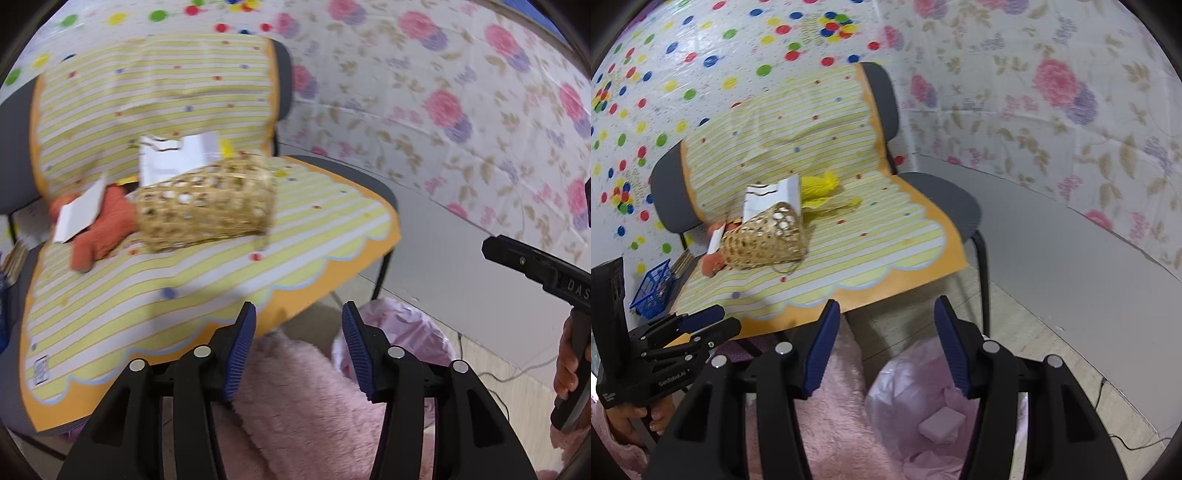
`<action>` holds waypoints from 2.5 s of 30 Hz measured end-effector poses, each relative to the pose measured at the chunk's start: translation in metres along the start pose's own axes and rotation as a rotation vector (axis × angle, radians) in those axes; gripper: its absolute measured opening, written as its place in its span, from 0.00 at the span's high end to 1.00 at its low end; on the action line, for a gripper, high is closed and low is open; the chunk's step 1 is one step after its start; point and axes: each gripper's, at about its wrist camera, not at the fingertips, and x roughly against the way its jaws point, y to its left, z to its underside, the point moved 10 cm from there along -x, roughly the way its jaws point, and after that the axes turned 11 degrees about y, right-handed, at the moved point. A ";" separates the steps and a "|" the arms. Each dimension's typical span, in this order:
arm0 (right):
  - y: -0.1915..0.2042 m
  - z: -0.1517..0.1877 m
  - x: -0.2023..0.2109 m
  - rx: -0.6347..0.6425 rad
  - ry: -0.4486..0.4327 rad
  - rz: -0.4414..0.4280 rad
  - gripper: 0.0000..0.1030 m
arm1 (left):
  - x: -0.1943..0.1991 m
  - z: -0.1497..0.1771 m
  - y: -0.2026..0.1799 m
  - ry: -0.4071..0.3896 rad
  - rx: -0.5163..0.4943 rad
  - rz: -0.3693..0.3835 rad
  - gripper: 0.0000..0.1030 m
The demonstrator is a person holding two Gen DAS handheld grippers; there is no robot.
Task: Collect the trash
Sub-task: 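Move both open tools back over the chair mat, then grasp the red packet with the left tool while the right tool grasps the white paper bag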
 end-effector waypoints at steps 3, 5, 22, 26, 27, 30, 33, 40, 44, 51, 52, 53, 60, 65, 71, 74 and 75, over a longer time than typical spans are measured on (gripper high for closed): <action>0.024 -0.007 -0.008 0.065 0.015 -0.017 0.48 | 0.007 0.002 0.023 -0.009 0.043 -0.041 0.51; 0.042 -0.013 -0.014 0.104 0.023 -0.037 0.45 | 0.011 0.002 0.037 -0.012 0.068 -0.064 0.50; 0.120 -0.119 -0.038 0.284 -0.086 -0.022 0.35 | 0.041 -0.053 0.200 -0.084 0.282 -0.321 0.41; 0.121 -0.138 -0.049 0.280 -0.095 -0.025 0.35 | 0.020 -0.066 0.215 -0.061 0.284 -0.338 0.41; 0.121 -0.141 -0.051 0.277 -0.095 -0.026 0.35 | 0.013 -0.069 0.218 -0.052 0.280 -0.343 0.41; 0.117 -0.148 -0.059 0.271 -0.092 -0.019 0.36 | -0.007 -0.078 0.223 -0.030 0.260 -0.353 0.42; 0.110 -0.154 -0.064 0.263 -0.089 -0.012 0.40 | -0.026 -0.090 0.231 -0.013 0.254 -0.364 0.50; 0.091 -0.159 -0.072 0.231 -0.075 -0.005 0.40 | -0.062 -0.110 0.240 0.046 0.237 -0.358 0.58; 0.089 -0.160 -0.074 0.228 -0.070 -0.005 0.40 | -0.079 -0.112 0.248 0.087 0.236 -0.370 0.70; 0.094 -0.161 -0.074 0.250 -0.069 -0.008 0.40 | -0.050 -0.111 0.254 0.032 0.210 -0.403 0.99; 0.096 -0.161 -0.075 0.254 -0.065 -0.017 0.40 | -0.036 -0.110 0.252 0.001 0.193 -0.412 1.00; 0.099 -0.162 -0.076 0.260 -0.060 -0.027 0.40 | -0.023 -0.109 0.249 -0.027 0.186 -0.400 1.00; 0.128 -0.173 -0.098 0.304 -0.022 -0.093 0.35 | 0.052 -0.107 0.228 -0.208 0.153 -0.304 1.00; 0.142 -0.188 -0.129 0.338 0.014 -0.119 0.42 | 0.076 -0.119 0.220 -0.275 0.133 -0.323 1.00; 0.154 -0.204 -0.182 0.367 0.116 -0.181 0.49 | 0.069 -0.126 0.225 -0.282 0.122 -0.369 1.00; 0.160 -0.211 -0.207 0.367 0.164 -0.213 0.47 | 0.055 -0.125 0.232 -0.259 0.126 -0.380 1.00; 0.161 -0.213 -0.215 0.361 0.176 -0.221 0.45 | 0.052 -0.124 0.233 -0.255 0.126 -0.384 1.00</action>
